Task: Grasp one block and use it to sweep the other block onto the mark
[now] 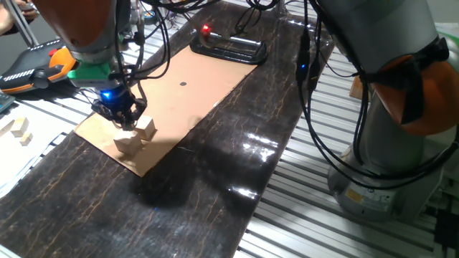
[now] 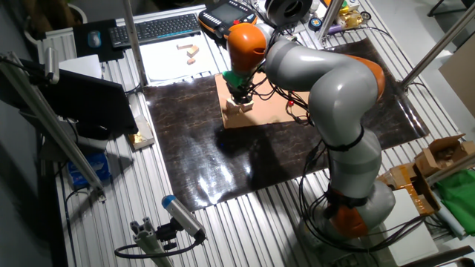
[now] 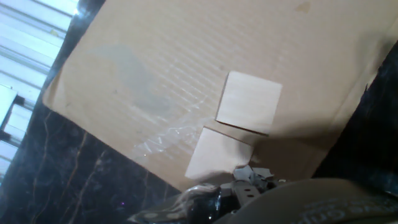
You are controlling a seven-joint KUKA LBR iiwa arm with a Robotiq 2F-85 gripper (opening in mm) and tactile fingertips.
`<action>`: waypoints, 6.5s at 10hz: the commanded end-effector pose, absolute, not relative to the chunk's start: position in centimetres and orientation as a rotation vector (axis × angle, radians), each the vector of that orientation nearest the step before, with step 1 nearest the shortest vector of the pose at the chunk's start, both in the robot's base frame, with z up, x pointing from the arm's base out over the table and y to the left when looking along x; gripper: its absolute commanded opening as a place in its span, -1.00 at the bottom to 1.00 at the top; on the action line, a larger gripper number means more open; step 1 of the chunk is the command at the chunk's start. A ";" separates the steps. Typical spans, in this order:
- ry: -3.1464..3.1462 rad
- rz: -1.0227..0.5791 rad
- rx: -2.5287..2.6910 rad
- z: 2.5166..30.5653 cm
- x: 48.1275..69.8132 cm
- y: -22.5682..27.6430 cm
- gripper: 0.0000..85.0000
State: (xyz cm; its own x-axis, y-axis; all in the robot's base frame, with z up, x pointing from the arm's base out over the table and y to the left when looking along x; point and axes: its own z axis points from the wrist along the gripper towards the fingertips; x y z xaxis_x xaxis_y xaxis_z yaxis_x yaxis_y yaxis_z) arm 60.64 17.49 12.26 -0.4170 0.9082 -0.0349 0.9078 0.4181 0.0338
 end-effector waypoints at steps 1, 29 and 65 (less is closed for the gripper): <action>2.603 0.021 1.675 12.2 60.6 17.5 -0.98; 2.370 -0.037 1.922 10.5 62.3 18.3 1.00; 2.313 -0.009 2.013 5.1 62.7 17.7 -0.98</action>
